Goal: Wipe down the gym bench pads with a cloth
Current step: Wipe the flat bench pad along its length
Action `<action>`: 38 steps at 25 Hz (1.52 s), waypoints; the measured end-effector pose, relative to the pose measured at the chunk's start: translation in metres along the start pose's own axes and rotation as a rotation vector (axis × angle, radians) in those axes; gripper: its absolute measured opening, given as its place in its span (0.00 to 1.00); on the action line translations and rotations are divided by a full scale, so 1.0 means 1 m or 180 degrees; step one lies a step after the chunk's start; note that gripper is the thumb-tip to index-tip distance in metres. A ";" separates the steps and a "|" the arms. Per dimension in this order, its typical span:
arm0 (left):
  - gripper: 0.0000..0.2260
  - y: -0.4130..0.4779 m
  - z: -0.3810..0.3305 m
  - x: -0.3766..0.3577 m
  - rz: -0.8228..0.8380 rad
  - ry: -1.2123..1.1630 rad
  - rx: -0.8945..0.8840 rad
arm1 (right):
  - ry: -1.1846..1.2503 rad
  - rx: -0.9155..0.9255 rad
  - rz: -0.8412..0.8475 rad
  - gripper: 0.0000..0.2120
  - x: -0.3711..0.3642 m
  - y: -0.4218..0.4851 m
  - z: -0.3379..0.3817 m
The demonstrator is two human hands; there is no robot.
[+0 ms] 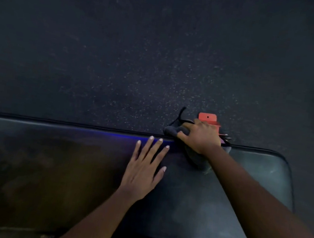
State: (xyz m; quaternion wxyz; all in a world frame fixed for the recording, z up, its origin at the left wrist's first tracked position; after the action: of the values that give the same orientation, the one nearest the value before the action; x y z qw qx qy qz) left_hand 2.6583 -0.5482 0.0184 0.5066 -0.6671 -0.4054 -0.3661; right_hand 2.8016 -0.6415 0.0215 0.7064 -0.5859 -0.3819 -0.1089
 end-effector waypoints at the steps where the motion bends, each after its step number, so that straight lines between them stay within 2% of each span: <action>1: 0.25 0.006 -0.008 -0.004 0.0047 0.0072 -0.0044 | 0.0008 -0.0020 -0.0026 0.19 -0.002 -0.003 -0.017; 6: 0.27 0.009 -0.008 -0.012 0.0035 0.0176 -0.0014 | 0.0283 -0.0291 -0.0455 0.20 0.000 -0.012 -0.065; 9: 0.27 0.008 -0.010 -0.012 0.0050 0.0110 -0.0040 | 0.0481 0.0244 -0.0870 0.25 0.008 -0.022 -0.013; 12: 0.26 0.009 -0.010 -0.011 0.0055 0.0155 -0.0078 | 0.0097 0.0415 -0.0663 0.22 -0.009 -0.020 0.028; 16: 0.26 0.008 -0.012 -0.006 0.0026 0.0054 -0.0094 | 0.0190 0.0073 -0.0666 0.20 -0.010 -0.020 -0.004; 20: 0.23 0.017 -0.039 0.006 -0.0019 -0.0222 -0.0094 | 0.0345 -0.0025 -0.0751 0.19 -0.011 -0.016 -0.033; 26: 0.22 0.076 -0.156 0.006 0.0086 -0.0117 -0.0629 | 0.0321 -0.0151 -0.0741 0.19 -0.018 -0.023 -0.148; 30: 0.22 0.100 -0.223 0.000 0.0060 -0.0049 -0.0825 | 0.0408 -0.0491 -0.0699 0.20 -0.027 -0.028 -0.243; 33: 0.22 0.110 -0.273 -0.016 0.0130 0.0163 -0.1058 | 0.1015 -0.0717 -0.0628 0.20 -0.044 -0.034 -0.308; 38: 0.25 0.111 -0.291 -0.036 0.0125 0.0527 -0.1076 | 0.2075 -0.0325 -0.0957 0.20 -0.073 -0.059 -0.339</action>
State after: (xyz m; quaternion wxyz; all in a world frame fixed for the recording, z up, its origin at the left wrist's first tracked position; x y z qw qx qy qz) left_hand 2.7222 -0.8547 0.0081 0.4260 -0.7181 -0.2820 -0.4727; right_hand 2.8560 -0.9889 0.0098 0.7370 -0.4922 -0.2126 -0.4116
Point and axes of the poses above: each hand's wrist, its own y-axis towards the middle knuckle, its own x-axis out of the back of the hand, z = x × y, the point moved 10 cm from there along y, towards the middle knuckle, and after that the axes turned 15 degrees about z, right-handed, at the moved point
